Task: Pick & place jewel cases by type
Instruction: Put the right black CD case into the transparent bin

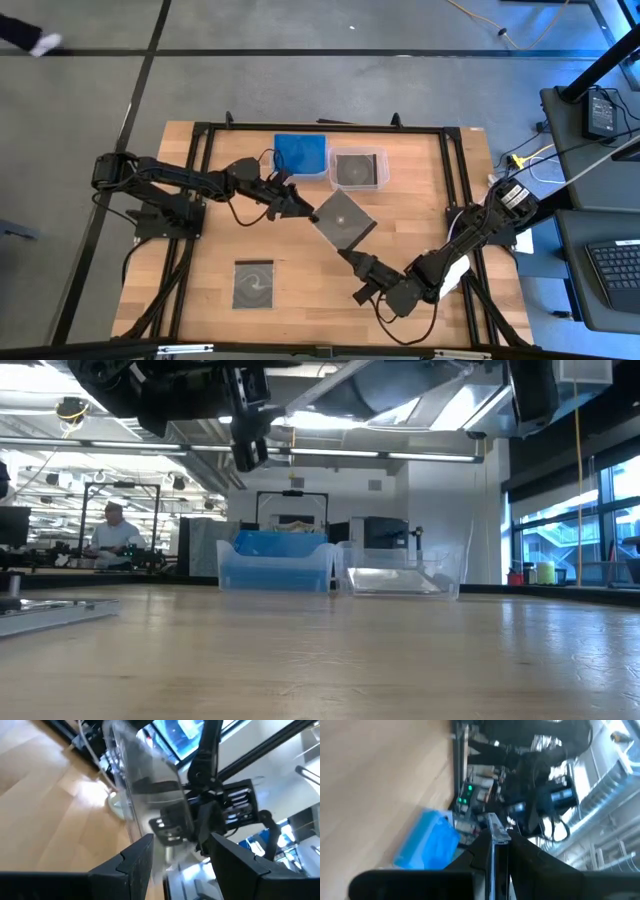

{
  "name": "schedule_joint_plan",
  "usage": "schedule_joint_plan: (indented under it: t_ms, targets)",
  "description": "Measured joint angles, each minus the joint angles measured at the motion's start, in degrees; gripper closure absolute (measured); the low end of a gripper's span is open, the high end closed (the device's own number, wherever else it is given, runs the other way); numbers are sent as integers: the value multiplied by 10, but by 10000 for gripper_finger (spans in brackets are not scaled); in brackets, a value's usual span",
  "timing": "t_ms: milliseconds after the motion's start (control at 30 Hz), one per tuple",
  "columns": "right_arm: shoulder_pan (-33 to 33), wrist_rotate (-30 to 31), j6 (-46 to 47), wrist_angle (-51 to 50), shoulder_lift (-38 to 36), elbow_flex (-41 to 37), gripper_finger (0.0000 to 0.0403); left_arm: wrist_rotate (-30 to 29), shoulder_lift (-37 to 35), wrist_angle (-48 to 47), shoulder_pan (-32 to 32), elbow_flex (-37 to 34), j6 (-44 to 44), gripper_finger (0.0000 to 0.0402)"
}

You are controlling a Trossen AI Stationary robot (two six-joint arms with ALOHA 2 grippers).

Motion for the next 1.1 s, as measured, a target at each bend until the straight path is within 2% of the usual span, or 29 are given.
schedule_joint_plan:
  t_ms: [167,400,733,933,1100]
  targets:
    - [0,24,0,-1,0,0,350,-8,0,-22,0,0,-12,217]
    - [0,24,-12,-1,0,0,350,-9,1,-34,0,0,-48,217]
    - [-1,-8,-18,28,0,0,350,-22,1,-42,0,0,-60,217]
    - [-7,-85,-30,47,0,0,350,-24,1,-41,-2,0,-60,217]
    - [-26,-92,-47,47,0,0,350,-11,1,-37,-15,0,-53,217]
